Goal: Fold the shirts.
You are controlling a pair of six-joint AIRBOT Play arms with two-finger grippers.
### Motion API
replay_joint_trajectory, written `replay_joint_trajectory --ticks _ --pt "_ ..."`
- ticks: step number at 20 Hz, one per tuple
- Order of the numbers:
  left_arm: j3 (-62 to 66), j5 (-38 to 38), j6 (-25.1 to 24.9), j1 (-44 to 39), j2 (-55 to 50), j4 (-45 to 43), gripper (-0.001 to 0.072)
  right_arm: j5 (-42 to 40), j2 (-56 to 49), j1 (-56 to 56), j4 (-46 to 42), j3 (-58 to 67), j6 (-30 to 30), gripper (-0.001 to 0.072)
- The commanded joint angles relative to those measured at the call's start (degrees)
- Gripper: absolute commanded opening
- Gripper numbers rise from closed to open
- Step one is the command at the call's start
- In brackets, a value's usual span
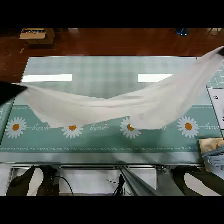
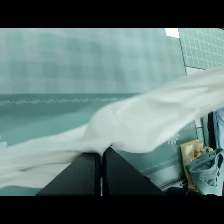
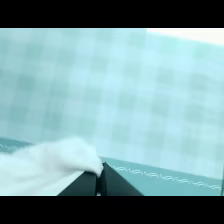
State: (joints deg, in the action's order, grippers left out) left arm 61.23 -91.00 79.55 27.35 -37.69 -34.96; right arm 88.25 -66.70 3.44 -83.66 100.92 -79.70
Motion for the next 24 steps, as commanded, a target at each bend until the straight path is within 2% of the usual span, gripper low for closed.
replay_joint_trajectory --ticks 1,4,8,11,15,16,17,18,19,21,24 --pt "-16.0 10.9 -6.1 -2.8 -2.3 -0.2 0.0017 -3.5 -13.6 -1.7 0.6 0.0 0.0 0.0043" --pt "-22.1 21.9 -10.6 -2.9 -8.2 -0.2 0.0018 -8.7 -23.0 -1.7 4.9 0.0 0.0 0.0043" --pt "-22.5 28.7 -16.4 -4.3 -18.6 0.1 0.0018 -18.0 -31.1 -1.7 8.7 0.0 -0.2 0.0043" --pt "-22.5 31.3 -17.3 -5.6 -26.1 0.1 0.0019 -23.5 -35.0 -1.7 9.4 0.0 -2.8 0.0043" --pt "-22.5 31.5 -18.9 -7.9 -34.6 0.1 0.0028 -24.2 -39.0 -1.7 11.8 0.0 -4.3 0.0044" --pt "-22.4 31.5 -18.9 -8.0 -35.9 0.1 0.0109 -24.2 -39.6 -1.7 12.4 0.0 -4.3 0.0049" --pt "-22.1 31.5 -18.9 -7.8 -36.6 0.1 0.0245 -24.2 -39.8 -1.7 12.5 0.0 -4.1 0.0129" --pt "-21.6 31.0 -18.8 -7.5 -36.6 0.1 0.0401 -24.0 -39.4 -1.7 12.5 0.0 -3.3 0.0259" --pt "-20.4 29.2 -18.8 -6.6 -36.4 -0.2 0.0455 -23.1 -38.6 -1.3 11.9 0.0 -1.7 0.0354" --pt "-17.2 23.3 -18.8 -3.5 -36.3 -0.7 0.0455 -19.7 -35.8 -0.1 8.1 0.0 1.0 0.0441" --pt "-14.3 15.2 -13.0 1.4 -36.0 -7.7 0.0454 -12.9 -31.3 2.5 -2.9 0.0 1.0 0.0453"
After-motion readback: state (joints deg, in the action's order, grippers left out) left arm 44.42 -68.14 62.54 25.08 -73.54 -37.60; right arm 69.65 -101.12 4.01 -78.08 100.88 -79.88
